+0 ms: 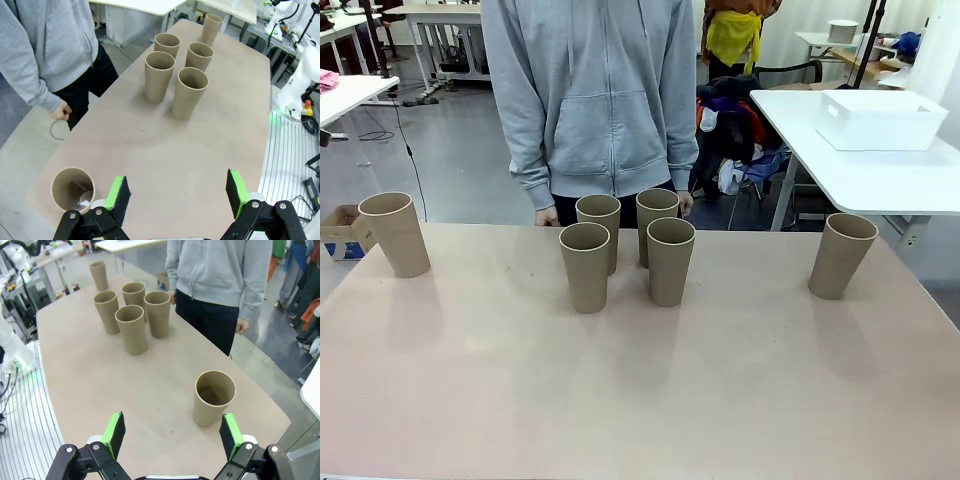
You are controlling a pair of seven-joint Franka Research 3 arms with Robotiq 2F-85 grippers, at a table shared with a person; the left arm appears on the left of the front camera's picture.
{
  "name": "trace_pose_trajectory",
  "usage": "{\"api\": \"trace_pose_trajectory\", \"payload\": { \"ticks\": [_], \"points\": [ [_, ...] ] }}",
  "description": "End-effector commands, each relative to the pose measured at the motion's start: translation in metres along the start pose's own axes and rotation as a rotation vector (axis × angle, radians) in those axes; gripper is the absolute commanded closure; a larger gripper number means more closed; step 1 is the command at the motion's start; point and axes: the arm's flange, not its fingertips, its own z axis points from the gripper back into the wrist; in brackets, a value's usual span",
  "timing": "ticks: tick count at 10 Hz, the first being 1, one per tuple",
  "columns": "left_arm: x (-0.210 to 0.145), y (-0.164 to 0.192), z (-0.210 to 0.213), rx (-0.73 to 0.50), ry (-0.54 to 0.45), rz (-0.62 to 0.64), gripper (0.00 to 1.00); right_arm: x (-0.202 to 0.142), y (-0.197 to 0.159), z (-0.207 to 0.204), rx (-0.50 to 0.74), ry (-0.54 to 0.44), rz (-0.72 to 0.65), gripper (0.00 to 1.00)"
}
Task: Stack the cups and store them in the basket.
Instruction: Pick up two Reusable plastic cups , one in each hand.
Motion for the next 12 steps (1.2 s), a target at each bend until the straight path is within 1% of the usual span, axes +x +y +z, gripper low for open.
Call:
{"api": "trace_pose_trajectory", "payload": {
  "ticks": [1,7,8,9,10,11,12],
  "points": [
    [0.001,0.000,0.001,-0.010,-0.012,-0.006,0.00,0.003,-0.003,0.000,0.003,-0.024,0.023,0.00],
    [0.001,0.000,0.001,-0.010,-0.012,-0.006,0.00,0.003,-0.003,0.000,0.003,-0.024,0.023,0.00],
    [0.000,0.000,0.000,0.000,0.000,0.000,0.00,0.000,0.000,-0.001,0.001,-0.002,-0.001,0.00],
    [0.009,0.033,0.009,-0.011,-0.023,0.038,0.00,0.011,-0.029,-0.008,0.001,-0.031,-0.035,0.00],
    [0.016,0.065,0.019,-0.075,-0.035,0.051,0.00,0.018,-0.059,-0.014,0.025,-0.062,-0.054,0.00],
    [0.016,0.096,0.027,-0.101,-0.041,0.036,0.00,0.020,-0.084,-0.020,0.070,-0.084,-0.059,0.00],
    [0.014,0.121,0.032,-0.183,-0.041,0.002,0.00,0.016,-0.115,-0.028,0.157,-0.094,-0.086,0.00]
  ]
}}
